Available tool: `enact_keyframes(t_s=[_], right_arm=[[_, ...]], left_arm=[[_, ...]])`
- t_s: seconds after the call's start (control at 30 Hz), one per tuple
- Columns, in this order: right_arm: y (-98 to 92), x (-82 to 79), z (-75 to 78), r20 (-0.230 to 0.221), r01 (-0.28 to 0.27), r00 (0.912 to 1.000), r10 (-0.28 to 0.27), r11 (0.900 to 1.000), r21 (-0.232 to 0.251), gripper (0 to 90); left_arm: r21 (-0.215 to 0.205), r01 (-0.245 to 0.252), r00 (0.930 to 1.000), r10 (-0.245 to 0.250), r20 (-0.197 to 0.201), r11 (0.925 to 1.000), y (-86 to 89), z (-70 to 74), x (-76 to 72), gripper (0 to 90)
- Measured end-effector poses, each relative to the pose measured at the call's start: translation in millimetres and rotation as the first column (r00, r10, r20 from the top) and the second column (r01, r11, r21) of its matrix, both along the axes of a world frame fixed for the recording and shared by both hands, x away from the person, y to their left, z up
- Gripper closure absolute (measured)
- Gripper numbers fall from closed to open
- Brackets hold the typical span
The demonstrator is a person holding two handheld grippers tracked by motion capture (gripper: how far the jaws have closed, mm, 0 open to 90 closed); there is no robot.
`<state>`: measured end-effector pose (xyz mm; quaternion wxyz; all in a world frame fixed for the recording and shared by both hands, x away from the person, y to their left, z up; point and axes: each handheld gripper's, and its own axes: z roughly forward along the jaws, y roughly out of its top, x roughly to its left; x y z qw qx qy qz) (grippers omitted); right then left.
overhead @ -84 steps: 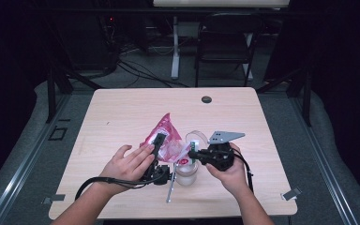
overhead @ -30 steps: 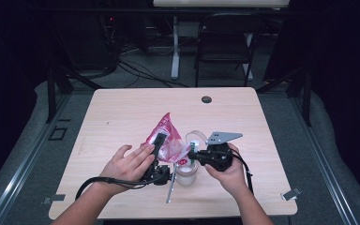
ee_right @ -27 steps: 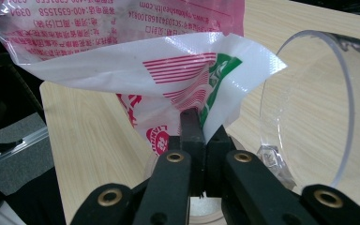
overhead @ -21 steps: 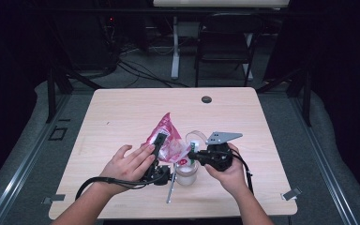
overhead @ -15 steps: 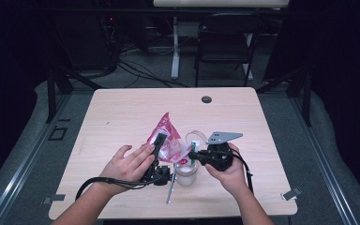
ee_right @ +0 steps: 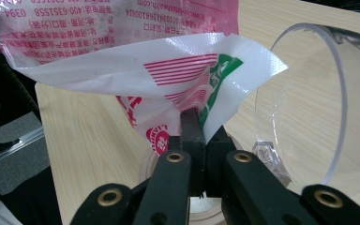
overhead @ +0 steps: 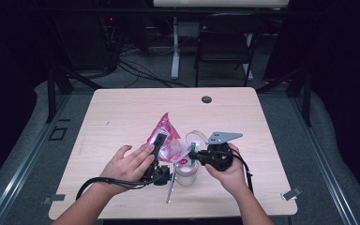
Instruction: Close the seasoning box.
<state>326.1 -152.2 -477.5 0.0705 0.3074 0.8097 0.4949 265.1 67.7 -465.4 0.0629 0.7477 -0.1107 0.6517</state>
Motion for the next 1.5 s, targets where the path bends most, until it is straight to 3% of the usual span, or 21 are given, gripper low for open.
enact_keyframes(t_s=[0.8,0.87,1.3,1.37,1.4,1.43,1.5], right_arm=[[0.3,-0.9,0.4,0.009,0.009,0.9999,-0.009,1.0,0.002,90.0],[0.3,-1.1,0.6,0.009,0.01,0.9999,-0.01,1.0,0.003,90.0],[0.0,-2.9,3.5,0.023,0.008,0.9997,-0.008,1.0,0.015,90.0],[0.6,-3.5,4.0,0.027,0.008,0.9996,-0.008,1.0,0.02,90.0],[0.3,-3.6,4.7,0.029,0.003,0.9996,-0.003,1.0,0.013,90.0],[0.4,-3.9,5.1,0.032,0.002,0.9995,-0.003,1.0,0.014,90.0],[0.5,-4.5,5.8,0.034,0.002,0.9994,-0.003,1.0,0.015,90.0]], left_arm=[[-0.012,-0.008,0.9998,0.007,-0.017,0.9999,1.7,-1.5,2.0,64.7],[0.001,-0.015,0.9998,0.015,-0.012,0.9999,1.5,-0.2,1.4,64.7],[-0.029,-0.03,0.9991,0.029,-0.032,0.9992,7.1,-2.0,4.5,65.3],[-0.015,-0.036,0.999,0.036,-0.026,0.9992,7.6,-1.0,4.2,65.4],[-0.029,-0.044,0.9982,0.043,-0.043,0.9986,8.8,-2.8,4.5,65.4],[-0.024,-0.032,0.9991,0.032,-0.027,0.9992,9.4,-2.8,5.2,65.5],[-0.038,-0.041,0.9983,0.039,-0.043,0.9984,11.1,-4.2,5.7,65.6]])
